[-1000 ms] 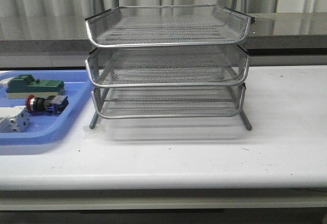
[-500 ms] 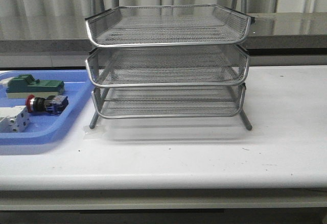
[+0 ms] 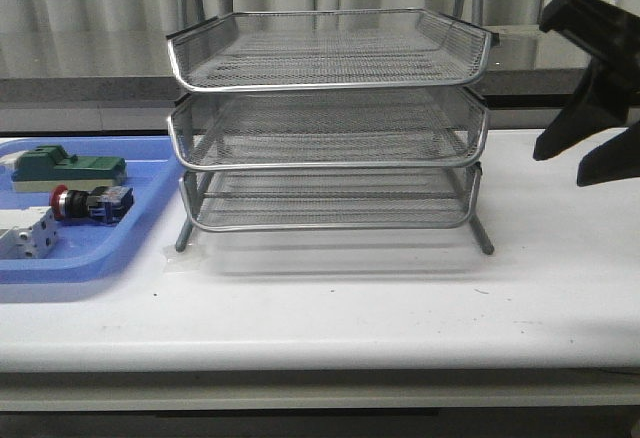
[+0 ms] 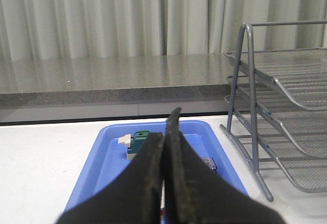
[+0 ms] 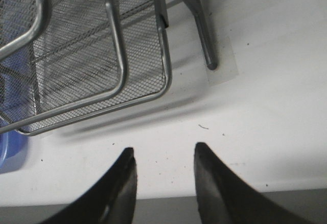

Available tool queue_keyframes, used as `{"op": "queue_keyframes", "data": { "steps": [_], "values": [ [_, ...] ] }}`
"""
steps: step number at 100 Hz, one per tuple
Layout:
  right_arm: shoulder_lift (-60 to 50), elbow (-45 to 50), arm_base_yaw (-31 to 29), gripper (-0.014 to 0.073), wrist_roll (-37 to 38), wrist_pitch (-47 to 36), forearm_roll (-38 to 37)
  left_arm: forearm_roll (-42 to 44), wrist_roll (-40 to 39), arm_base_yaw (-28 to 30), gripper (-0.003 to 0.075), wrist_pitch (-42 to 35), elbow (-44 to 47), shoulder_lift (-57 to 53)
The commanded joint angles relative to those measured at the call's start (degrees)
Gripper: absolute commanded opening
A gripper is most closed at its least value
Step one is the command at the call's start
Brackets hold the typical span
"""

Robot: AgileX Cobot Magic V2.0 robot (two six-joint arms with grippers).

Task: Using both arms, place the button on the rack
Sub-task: 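Reach the right gripper to the middle wire tray's front edge and grip it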

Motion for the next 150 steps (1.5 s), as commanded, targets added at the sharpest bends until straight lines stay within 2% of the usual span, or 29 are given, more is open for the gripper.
{"op": "queue_keyframes", "data": {
  "steps": [1,27,75,94,114,150],
  "values": [
    [0.3,-2.4,0.1,0.0301,-4.1,-2.3,4.9,-0.4,-0.5,-0.5,-0.002,-4.3,1.9,-1.9],
    [2.1,-4.0,0.1,0.0301,-11.3,-1.6,12.1,-0.4,-0.5,-0.5,-0.002,-4.3,1.9,-1.9],
    [2.1,-4.0,0.1,0.0301,-13.0,-1.6,12.9,-0.4,-0.5,-0.5,-0.002,-4.3,1.9,-1.9],
    [2.1,-4.0,-1.2,0.0301,-22.5,-1.3,23.3,-0.4,-0.5,-0.5,-0.002,-4.3,1.9,-1.9],
    [3.7,-4.0,-3.7,0.0301,-34.6,5.1,35.4,-0.4,-0.5,-0.5,-0.002,-4.3,1.9,-1.9],
    [11.0,-4.0,-4.2,0.0301,-44.3,11.0,47.0,-0.4,-0.5,-0.5,-0.002,-4.3,1.9,-1.9]
  ]
}}
